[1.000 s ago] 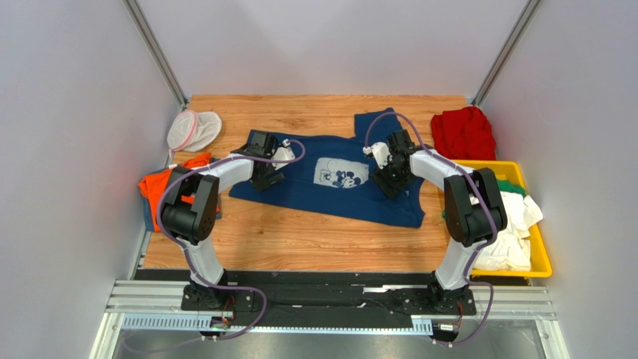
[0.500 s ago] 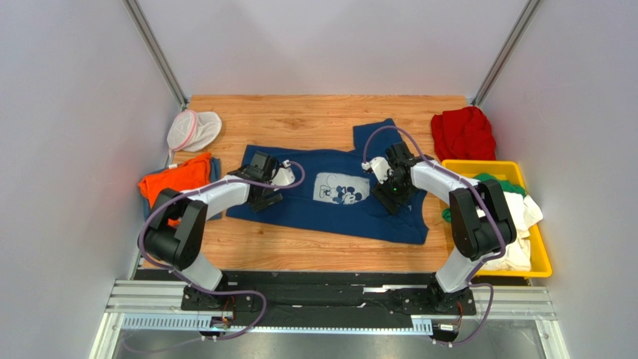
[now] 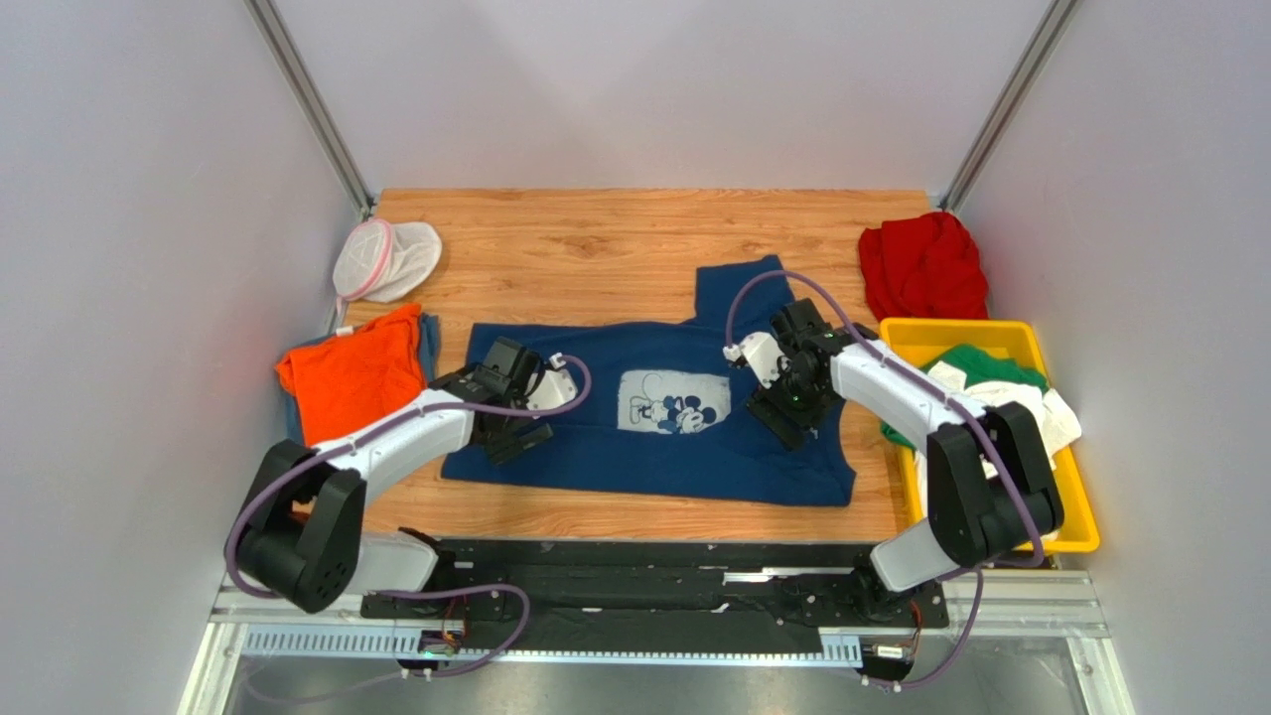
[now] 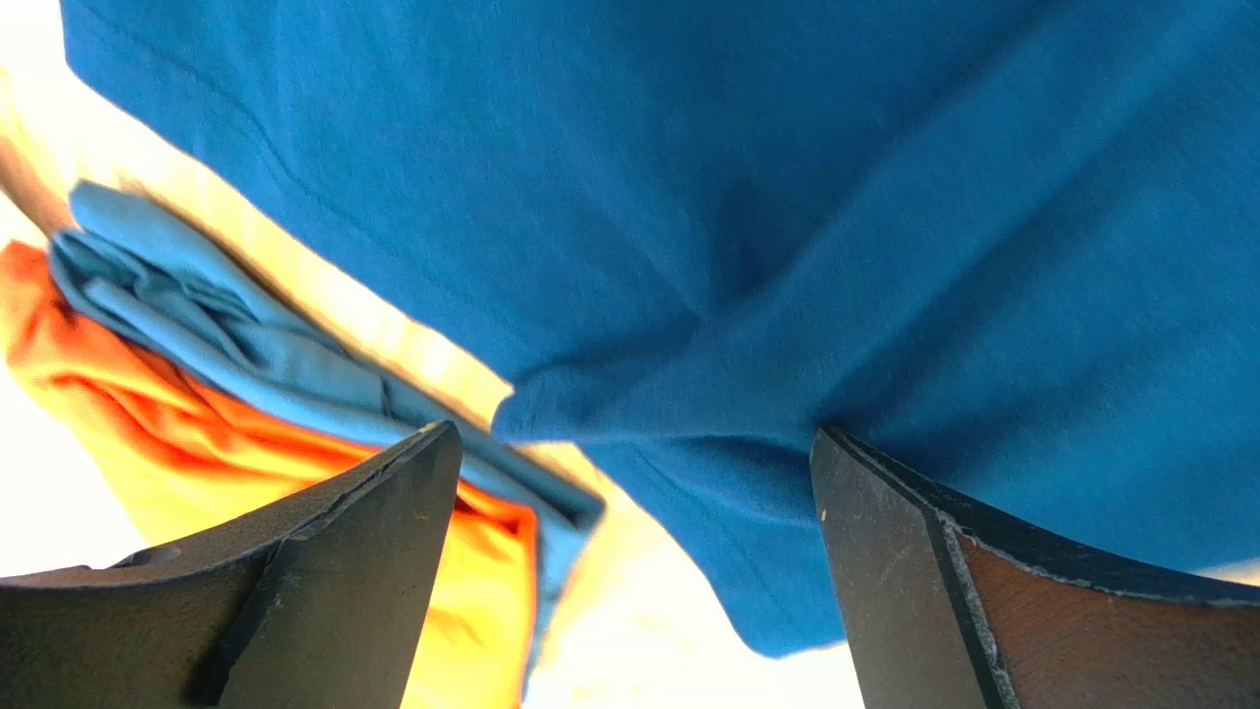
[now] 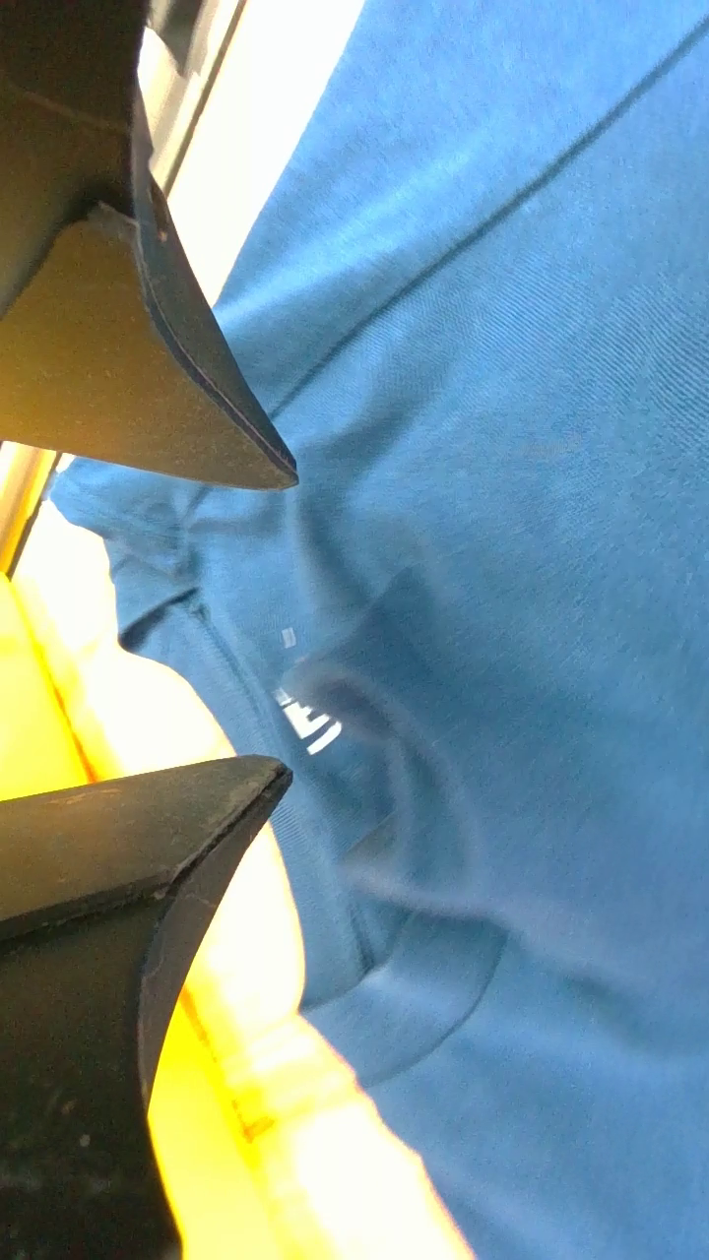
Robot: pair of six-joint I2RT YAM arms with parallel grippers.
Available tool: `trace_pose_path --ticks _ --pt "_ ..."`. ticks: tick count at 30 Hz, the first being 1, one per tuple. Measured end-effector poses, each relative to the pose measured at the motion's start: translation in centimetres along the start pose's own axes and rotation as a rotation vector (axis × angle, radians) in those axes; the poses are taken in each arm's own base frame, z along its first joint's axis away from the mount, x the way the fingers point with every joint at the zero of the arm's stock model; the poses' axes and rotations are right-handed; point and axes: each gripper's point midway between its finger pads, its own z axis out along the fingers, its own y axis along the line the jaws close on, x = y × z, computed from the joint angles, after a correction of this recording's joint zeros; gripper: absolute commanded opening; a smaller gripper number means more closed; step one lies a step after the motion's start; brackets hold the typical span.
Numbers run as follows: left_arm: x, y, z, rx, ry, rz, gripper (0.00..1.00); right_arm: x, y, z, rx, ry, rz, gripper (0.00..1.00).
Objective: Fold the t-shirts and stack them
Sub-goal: Fold the tshirt
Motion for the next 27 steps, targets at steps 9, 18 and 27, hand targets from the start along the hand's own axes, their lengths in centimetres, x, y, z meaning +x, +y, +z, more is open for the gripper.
trace_pose_path --ticks 9,18,27 --pt "-3.5 3.6 -5.5 -0.044 -0.148 -0.068 0.99 -4.7 -3.4 -6.2 0.152 -0.157 0.032 0.73" --pt "-10.5 9.3 -4.7 -0.115 -0.229 -0.069 0.99 -13.4 -12.1 -8.7 0.317 -0.36 0.187 0.71" --pt "-13.7 13.0 -0.6 -0.068 -0.224 -0.105 0.99 -20.0 -20.3 -3.2 0.296 -0.435 0.404 0.7"
